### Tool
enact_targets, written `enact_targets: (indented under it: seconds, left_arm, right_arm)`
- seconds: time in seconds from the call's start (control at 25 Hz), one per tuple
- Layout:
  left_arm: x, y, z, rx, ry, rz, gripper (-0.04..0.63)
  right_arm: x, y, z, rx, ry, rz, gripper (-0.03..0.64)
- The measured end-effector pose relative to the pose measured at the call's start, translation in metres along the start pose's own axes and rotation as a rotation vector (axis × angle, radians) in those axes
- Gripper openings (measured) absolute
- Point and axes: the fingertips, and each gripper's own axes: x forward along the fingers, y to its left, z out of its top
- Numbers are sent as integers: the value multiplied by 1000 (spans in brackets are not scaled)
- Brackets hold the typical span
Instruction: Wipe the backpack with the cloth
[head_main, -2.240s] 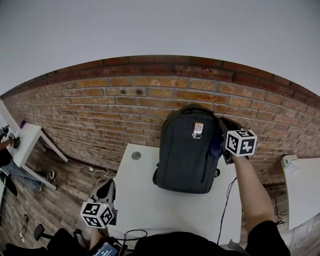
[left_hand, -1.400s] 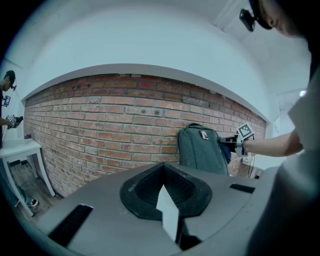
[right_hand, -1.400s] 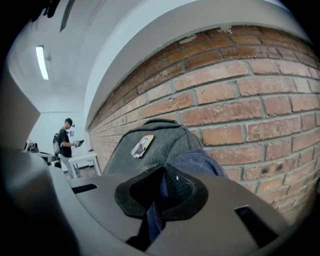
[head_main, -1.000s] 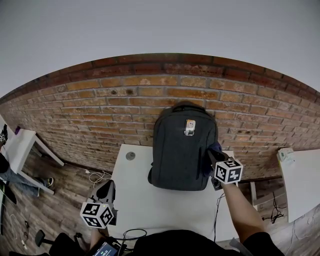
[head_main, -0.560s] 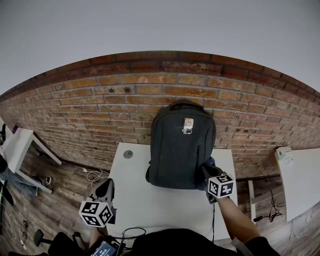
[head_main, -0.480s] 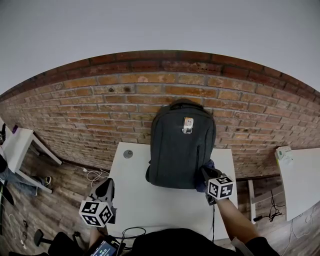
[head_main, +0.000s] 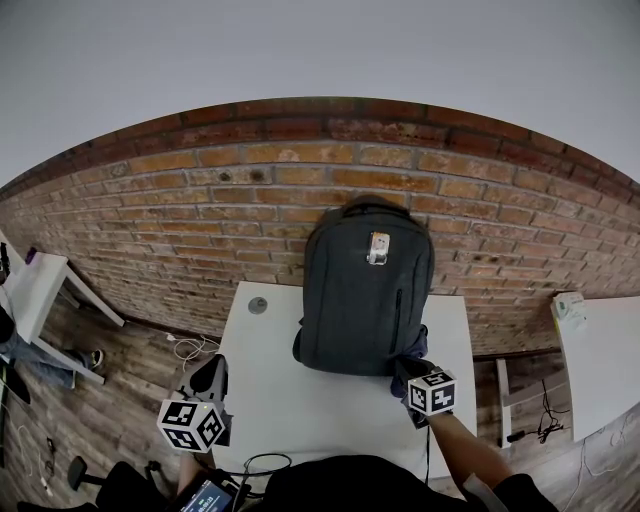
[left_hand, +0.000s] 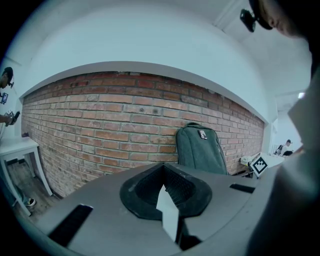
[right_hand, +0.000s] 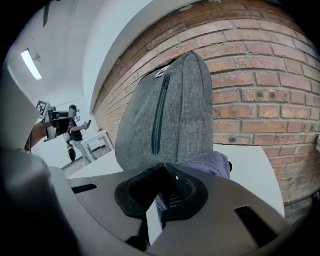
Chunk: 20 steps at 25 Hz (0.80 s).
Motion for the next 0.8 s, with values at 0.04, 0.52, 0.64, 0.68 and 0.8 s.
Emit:
enact_targets:
  seconds: [0.04,0.52,0.64,0.68,0.8]
  left_arm:
    - [0,0,0,0,-1,-1,-3]
    - [-5,4,-4,-9,0,8,-3]
    - [-6,6,-5,-17,0,11,-3]
    - [-6,7,-6,-19,0,12,-3]
    - [-7,9,-8,-23,0,14,-3]
  right_arm:
    - [1,4,-5,-12,15,5,9]
    - [4,27,6,-39,-5,46,9]
    - [0,25,29,-56,-55,34,9]
    - [-1,24,37,-68,-73,25,9]
    - [-3,21,60,-112,-107,8,9]
